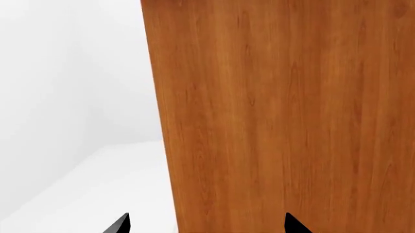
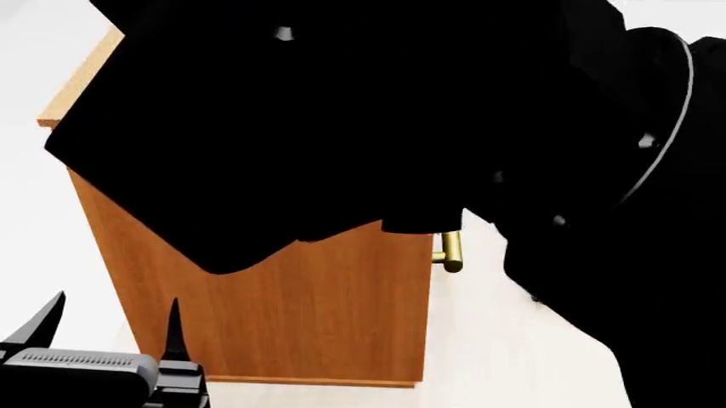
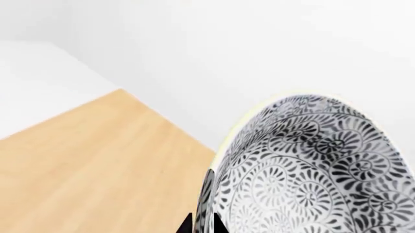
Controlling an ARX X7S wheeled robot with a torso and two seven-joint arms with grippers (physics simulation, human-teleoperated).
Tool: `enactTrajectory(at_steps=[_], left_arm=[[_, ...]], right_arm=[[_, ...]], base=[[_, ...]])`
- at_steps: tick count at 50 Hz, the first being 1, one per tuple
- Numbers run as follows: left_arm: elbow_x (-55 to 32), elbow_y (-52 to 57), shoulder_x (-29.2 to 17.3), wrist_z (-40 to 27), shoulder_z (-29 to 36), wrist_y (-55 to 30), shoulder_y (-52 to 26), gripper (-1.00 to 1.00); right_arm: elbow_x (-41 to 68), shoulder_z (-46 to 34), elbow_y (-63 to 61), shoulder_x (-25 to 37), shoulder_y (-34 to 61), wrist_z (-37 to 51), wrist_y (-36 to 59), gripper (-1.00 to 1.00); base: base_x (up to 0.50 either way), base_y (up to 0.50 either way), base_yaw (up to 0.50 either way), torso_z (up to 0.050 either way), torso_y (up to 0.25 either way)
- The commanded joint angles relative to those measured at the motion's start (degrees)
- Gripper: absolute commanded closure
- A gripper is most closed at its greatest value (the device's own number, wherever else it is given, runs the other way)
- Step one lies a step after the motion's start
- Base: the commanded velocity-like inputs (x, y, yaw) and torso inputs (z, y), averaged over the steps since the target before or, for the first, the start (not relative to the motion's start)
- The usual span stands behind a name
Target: Put the bowl on the top of the cabinet.
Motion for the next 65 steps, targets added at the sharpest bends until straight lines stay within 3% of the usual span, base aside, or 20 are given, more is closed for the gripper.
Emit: enactTrajectory(at_steps=[1, 30, 48, 65], left_arm=[[-0.35, -0.11, -0.25, -0.13, -0.23, 0.63, 0.43, -1.00], [-0.62, -1.65, -0.40, -0.18, 0.01, 1.54, 0.12, -1.00], [-0.99, -1.15, -0.68, -0.39, 0.13, 1.54, 0.31, -1.00], [-1.45, -1.13, -1.04, -0.54, -0.06, 1.88, 0.65, -1.00]], right_arm=[[-7.93, -1.45, 0.73, -1.30, -3.22, -5.60, -3.48, 1.00], [-12.25, -4.44, 0.67, -4.49, -8.72, -7.93, -8.80, 1.00], [-18.48, -7.97, 5.13, -5.49, -10.87, -14.01, -12.55, 1.00], [-18.70, -8.99, 6.53, -7.68, -10.57, -12.15, -13.26, 1.00]], base=[[0.00, 0.00, 0.00, 0.000, 0.000], [0.00, 0.00, 0.00, 0.000, 0.000], [0.00, 0.00, 0.00, 0.000, 0.001], [0.00, 0.00, 0.00, 0.000, 0.001]])
